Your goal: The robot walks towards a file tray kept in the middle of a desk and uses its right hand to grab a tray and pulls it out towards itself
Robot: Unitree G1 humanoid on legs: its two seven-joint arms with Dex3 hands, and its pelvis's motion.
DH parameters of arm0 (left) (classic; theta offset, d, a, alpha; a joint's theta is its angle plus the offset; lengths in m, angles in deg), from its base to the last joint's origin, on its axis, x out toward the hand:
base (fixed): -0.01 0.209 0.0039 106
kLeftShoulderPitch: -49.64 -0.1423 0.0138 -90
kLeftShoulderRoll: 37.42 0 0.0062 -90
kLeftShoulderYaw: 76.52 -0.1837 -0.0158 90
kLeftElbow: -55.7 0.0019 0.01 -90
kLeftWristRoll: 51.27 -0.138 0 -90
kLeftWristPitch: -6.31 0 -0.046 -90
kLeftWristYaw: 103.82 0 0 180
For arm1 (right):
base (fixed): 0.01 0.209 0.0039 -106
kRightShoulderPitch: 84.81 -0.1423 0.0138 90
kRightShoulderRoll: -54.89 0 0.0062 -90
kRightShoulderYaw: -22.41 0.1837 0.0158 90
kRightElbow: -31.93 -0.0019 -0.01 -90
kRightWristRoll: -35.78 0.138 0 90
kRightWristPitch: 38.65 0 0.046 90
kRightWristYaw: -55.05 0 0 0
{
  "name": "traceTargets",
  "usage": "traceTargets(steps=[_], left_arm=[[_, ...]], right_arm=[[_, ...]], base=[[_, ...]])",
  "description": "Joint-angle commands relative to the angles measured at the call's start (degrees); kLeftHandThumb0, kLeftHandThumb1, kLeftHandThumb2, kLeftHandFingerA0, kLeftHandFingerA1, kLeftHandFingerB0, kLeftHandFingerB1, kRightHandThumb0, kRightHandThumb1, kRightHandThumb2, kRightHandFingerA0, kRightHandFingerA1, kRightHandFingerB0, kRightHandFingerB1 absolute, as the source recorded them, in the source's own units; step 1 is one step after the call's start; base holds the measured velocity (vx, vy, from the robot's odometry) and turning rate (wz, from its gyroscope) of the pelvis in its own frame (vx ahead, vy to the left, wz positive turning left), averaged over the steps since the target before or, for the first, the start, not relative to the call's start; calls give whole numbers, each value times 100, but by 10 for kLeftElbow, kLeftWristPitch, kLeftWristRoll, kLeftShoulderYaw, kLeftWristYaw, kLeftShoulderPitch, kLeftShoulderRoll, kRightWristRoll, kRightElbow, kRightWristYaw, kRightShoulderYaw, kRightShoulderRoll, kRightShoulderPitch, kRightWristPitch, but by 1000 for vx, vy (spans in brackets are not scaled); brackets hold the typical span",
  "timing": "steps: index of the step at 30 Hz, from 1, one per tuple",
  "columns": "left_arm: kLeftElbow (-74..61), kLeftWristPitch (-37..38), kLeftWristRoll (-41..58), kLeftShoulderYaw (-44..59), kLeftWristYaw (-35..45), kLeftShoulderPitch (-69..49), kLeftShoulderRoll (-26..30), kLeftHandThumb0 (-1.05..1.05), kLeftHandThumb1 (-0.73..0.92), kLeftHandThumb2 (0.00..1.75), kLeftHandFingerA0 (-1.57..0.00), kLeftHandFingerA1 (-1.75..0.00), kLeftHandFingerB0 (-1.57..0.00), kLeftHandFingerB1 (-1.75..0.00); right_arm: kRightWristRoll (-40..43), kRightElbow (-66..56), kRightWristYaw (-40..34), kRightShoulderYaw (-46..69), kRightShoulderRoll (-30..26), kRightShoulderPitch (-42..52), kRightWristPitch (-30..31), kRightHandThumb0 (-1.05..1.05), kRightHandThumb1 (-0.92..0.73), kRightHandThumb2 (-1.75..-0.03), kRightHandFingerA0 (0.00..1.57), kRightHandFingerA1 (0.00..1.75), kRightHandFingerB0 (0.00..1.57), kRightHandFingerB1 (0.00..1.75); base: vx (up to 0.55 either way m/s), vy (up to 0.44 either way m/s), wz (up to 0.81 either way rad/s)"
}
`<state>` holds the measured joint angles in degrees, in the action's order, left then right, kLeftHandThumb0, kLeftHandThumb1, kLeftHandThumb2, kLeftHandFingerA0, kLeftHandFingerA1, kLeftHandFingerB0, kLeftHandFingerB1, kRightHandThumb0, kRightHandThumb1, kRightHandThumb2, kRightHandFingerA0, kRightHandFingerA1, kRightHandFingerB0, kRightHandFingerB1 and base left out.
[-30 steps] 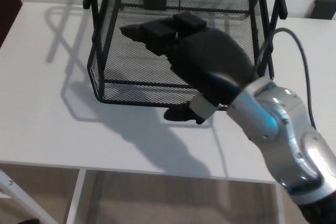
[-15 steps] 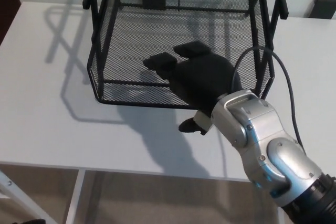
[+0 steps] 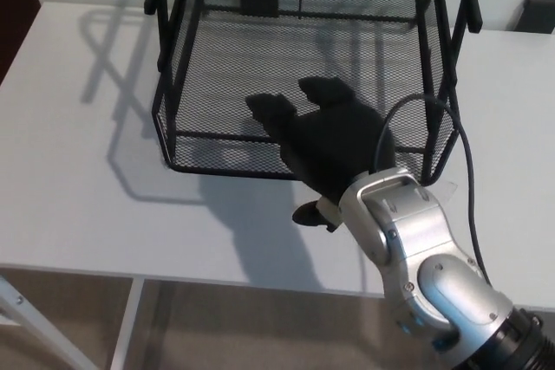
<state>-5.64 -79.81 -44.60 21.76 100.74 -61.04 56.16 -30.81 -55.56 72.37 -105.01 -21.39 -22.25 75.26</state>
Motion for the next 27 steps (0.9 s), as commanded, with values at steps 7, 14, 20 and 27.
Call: traceTargets(steps=[7,14,20,27], left_arm=[[1,25,-15,-3,-5,6,13,-39,43,66,-58,-48,-49,-46],[22,42,-20,-3,0,10,18,-41,43,68,-58,-49,-47,-46],[14,32,-13,0,2,10,17,-40,42,67,-61,-50,-51,-47],[16,35,-16,-1,7,13,25,-42,43,68,-58,-50,-48,-47]], right_arm=[[-19,9,-2,-12,-10,58,24,-61,-40,-68,7,29,12,34],[-29,-19,1,-16,-1,104,38,-54,-40,-55,7,26,16,28],[-34,-49,14,-18,8,128,41,-53,-37,-66,8,26,13,34],[-42,-69,-2,-27,25,164,41,-28,-17,-78,2,50,0,46]], base=[[0,0,0],[0,0,0],[0,0,0],[0,0,0]])
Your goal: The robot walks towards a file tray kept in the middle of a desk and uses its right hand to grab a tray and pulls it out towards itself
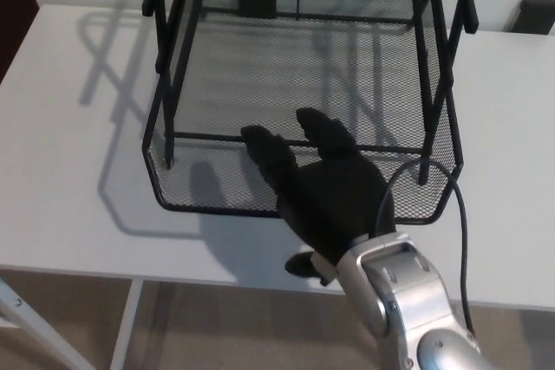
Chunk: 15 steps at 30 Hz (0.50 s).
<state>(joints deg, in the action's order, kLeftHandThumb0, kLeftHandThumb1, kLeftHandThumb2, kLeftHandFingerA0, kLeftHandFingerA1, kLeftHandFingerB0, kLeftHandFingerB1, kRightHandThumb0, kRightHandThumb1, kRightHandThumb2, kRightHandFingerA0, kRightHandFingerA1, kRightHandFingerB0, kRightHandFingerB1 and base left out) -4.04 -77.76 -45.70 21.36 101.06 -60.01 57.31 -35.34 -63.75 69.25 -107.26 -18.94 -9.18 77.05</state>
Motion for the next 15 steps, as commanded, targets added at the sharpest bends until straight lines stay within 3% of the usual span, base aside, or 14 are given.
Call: traceTargets(steps=[1,5,6,7,8,10,11,15], left_arm=[[1,17,-7,2,2,4,14,-40,43,67,-59,-49,-49,-47],[3,30,-16,-2,-1,1,18,-40,43,69,-59,-50,-50,-47],[-2,24,-16,-2,-1,-1,20,-33,50,55,-62,-41,-54,-39],[-6,18,-13,0,-1,-2,18,-39,44,67,-58,-48,-51,-47],[-4,22,-13,0,2,-2,20,-33,49,55,-63,-41,-54,-39],[3,35,-17,-3,4,-2,23,-34,50,55,-63,-41,-54,-39],[5,33,-17,-3,3,-1,22,-40,44,68,-58,-49,-50,-47],[-5,30,-17,-3,0,-3,23,-41,44,69,-58,-50,-49,-47]], right_arm=[[4,8,26,-5,2,38,21,-28,-18,-79,2,50,0,46],[-8,-4,24,-14,5,57,21,-29,-21,-80,2,50,0,46],[-11,-6,22,-18,8,60,21,-29,-21,-81,2,50,0,46],[-14,-10,23,-21,10,64,21,-28,-21,-81,2,50,0,46],[-16,-18,25,-25,11,71,21,-28,-22,-81,2,50,0,46],[-23,-30,26,-32,13,84,24,-28,-21,-81,2,50,0,46],[-25,-35,23,-34,13,91,23,-28,-20,-80,1,50,0,46],[-36,-51,12,-49,16,120,22,-28,-21,-80,2,50,0,46]], base=[[0,0,0],[0,0,0],[0,0,0],[0,0,0],[0,0,0],[0,0,0],[0,0,0],[0,0,0]])
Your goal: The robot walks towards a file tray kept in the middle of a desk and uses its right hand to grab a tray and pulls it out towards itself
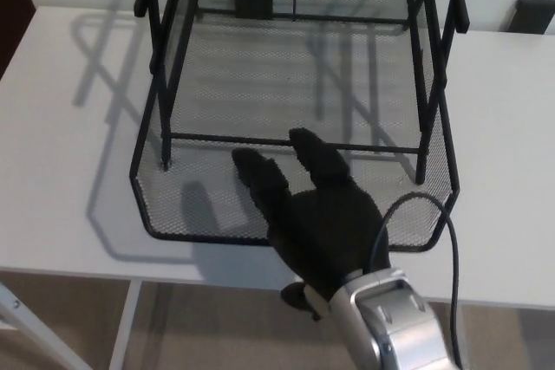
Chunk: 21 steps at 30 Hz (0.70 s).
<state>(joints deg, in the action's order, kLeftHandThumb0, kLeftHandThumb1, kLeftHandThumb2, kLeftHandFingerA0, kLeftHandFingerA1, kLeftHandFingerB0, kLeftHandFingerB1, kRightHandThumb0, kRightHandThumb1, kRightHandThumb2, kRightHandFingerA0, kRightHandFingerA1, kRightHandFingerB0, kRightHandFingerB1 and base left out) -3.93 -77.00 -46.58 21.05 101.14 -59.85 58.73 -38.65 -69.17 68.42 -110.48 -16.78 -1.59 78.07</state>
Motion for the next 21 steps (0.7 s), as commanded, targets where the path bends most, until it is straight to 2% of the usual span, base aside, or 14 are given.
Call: traceTargets(steps=[1,2,8,9,10,11,12,13,14,18,19,20,21], left_arm=[[-5,24,-8,0,-1,-4,8,-42,44,69,-58,-50,-50,-48],[-2,27,-10,-1,0,-4,10,-34,51,55,-63,-41,-54,-39],[7,31,-2,3,6,-1,10,-33,50,55,-64,-41,-55,-40],[9,32,0,3,8,0,10,-33,50,55,-63,-41,-56,-40],[6,29,-2,2,7,-1,11,-34,51,55,-62,-40,-55,-39],[5,28,-3,2,6,-1,12,-34,50,55,-63,-40,-55,-39],[1,27,-7,0,3,-4,13,-34,50,55,-63,-40,-55,-39],[2,27,-8,0,3,-3,14,-34,51,55,-62,-40,-53,-39],[9,32,-8,0,4,-1,14,-41,44,68,-57,-49,-49,-47],[13,26,2,4,11,-1,11,-41,43,68,-58,-49,-50,-48],[13,25,2,4,12,-1,11,-41,43,68,-58,-50,-51,-48],[13,27,4,4,16,-1,11,-42,43,69,-58,-50,-51,-49],[13,31,1,3,17,-2,13,-35,50,55,-63,-41,-55,-40]], right_arm=[[-1,2,14,-18,-6,50,9,-28,-20,-80,2,50,0,45],[-1,0,7,-20,-7,58,7,-28,-20,-79,2,50,0,45],[-17,-14,-7,-37,-11,93,1,-28,-19,-79,2,50,0,46],[-18,-18,-8,-39,-11,99,0,-56,-38,-63,10,37,17,34],[-20,-21,-9,-42,-12,103,0,-56,-38,-64,10,37,17,34],[-22,-26,-8,-44,-13,107,-1,-27,-18,-79,2,50,0,45],[-28,-45,-2,-52,-16,117,-1,-56,-38,-64,10,37,18,34],[-31,-54,1,-55,-17,121,-2,-57,-38,-64,10,37,17,34],[-38,-69,10,-59,-20,126,-2,-28,-19,-79,2,50,0,46],[-56,-127,29,-78,-33,149,-8,-28,-19,-79,2,50,0,45],[-65,-139,26,-82,-36,153,-12,-57,-37,-64,11,38,18,34],[-66,-151,25,-84,-38,158,-15,-56,-37,-63,12,38,18,34],[-73,-164,32,-87,-39,162,-16,-57,-37,-64,12,38,17,34]], base=[[0,0,0],[0,0,0],[0,0,0],[0,0,0],[0,0,0],[0,0,0],[0,0,0],[0,0,0],[0,0,0],[0,0,0],[0,0,0],[0,0,0],[0,0,0]])
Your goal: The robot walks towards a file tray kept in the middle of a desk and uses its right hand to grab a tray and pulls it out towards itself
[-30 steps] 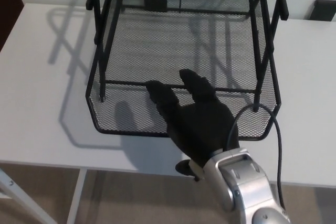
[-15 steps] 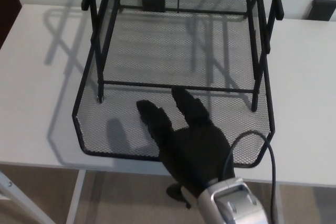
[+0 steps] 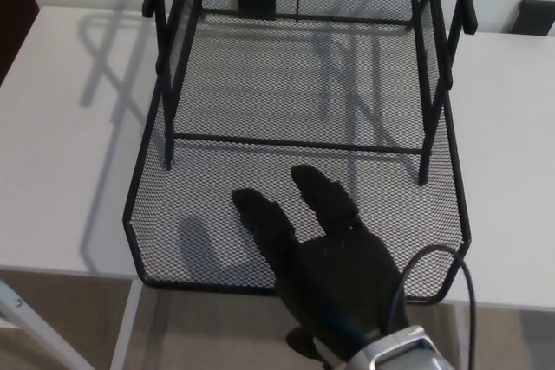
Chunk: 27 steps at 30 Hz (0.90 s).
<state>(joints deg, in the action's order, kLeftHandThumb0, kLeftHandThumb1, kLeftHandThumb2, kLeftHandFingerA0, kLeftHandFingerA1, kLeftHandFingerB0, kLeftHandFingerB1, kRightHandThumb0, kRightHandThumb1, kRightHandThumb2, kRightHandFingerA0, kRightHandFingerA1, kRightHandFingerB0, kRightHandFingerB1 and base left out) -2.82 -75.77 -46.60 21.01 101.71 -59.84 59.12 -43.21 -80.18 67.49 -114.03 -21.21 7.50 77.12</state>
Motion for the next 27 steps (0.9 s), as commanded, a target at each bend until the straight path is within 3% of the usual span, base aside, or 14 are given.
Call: traceTargets(steps=[1,6,7,10,11,12,16,17,18,21,23,24,25,27], left_arm=[[1,20,-1,2,11,-3,10,-35,51,55,-62,-41,-54,-39],[-13,9,-6,1,1,-9,9,-42,44,70,-58,-50,-50,-48],[-16,1,-12,-2,-6,-8,9,-32,51,55,-63,-40,-55,-39],[-11,5,-14,-3,-7,-6,10,-33,51,55,-62,-40,-55,-40],[-11,3,-11,-2,-4,-6,10,-34,50,55,-63,-40,-55,-40],[-10,5,-11,-2,-4,-6,10,-35,49,55,-63,-41,-55,-40],[-4,13,-12,-2,-2,-5,11,-43,43,70,-58,-50,-50,-48],[-4,15,-14,-3,-3,-5,12,-36,50,55,-64,-41,-55,-40],[-4,15,-13,-3,-2,-5,12,-43,43,70,-58,-50,-50,-48],[-7,12,-9,-3,1,-5,10,-42,43,69,-60,-50,-51,-49],[-7,13,-1,0,8,-4,8,-41,43,69,-60,-50,-53,-49],[-6,15,4,2,15,-3,7,-42,42,69,-59,-51,-51,-49],[-5,12,3,1,14,-1,8,-35,49,55,-64,-41,-54,-40],[-10,3,-2,0,6,-3,9,-43,43,69,-59,-50,-51,-48]], right_arm=[[-32,-62,46,-54,5,72,-7,-57,-37,-64,12,38,17,34],[-67,-124,74,-73,-1,85,-24,-57,-37,-64,11,39,17,34],[-71,-140,79,-78,-2,89,-28,-28,-17,-78,3,51,0,46],[-75,-164,83,-86,-1,96,-35,-56,-37,-63,10,39,18,34],[-77,-170,86,-88,0,98,-38,-27,-15,-77,3,52,1,46],[-77,-172,81,-89,-2,99,-42,-56,-36,-64,8,40,18,35],[-80,-183,99,-89,0,104,-46,-56,-36,-64,10,40,18,35],[-79,-187,111,-88,1,105,-46,-28,-15,-77,3,52,0,46],[-76,-189,115,-88,1,107,-46,-27,-15,-77,3,52,0,46],[-61,-202,132,-81,-5,106,-53,-28,-14,-77,3,52,0,46],[-52,-223,133,-77,-14,111,-63,-59,-36,-65,10,41,16,35],[-45,-245,136,-74,-20,114,-68,-29,-13,-77,3,52,0,47],[-32,-264,135,-68,-22,116,-73,-29,-13,-77,4,52,0,47],[-10,-324,147,-49,-30,114,-85,-31,-14,-78,4,53,0,48]], base=[[0,0,0],[0,0,0],[0,0,0],[0,0,0],[0,0,0],[0,0,0],[0,0,0],[0,0,0],[0,0,0],[0,0,0],[0,0,0],[0,0,0],[0,0,0],[0,0,0]])
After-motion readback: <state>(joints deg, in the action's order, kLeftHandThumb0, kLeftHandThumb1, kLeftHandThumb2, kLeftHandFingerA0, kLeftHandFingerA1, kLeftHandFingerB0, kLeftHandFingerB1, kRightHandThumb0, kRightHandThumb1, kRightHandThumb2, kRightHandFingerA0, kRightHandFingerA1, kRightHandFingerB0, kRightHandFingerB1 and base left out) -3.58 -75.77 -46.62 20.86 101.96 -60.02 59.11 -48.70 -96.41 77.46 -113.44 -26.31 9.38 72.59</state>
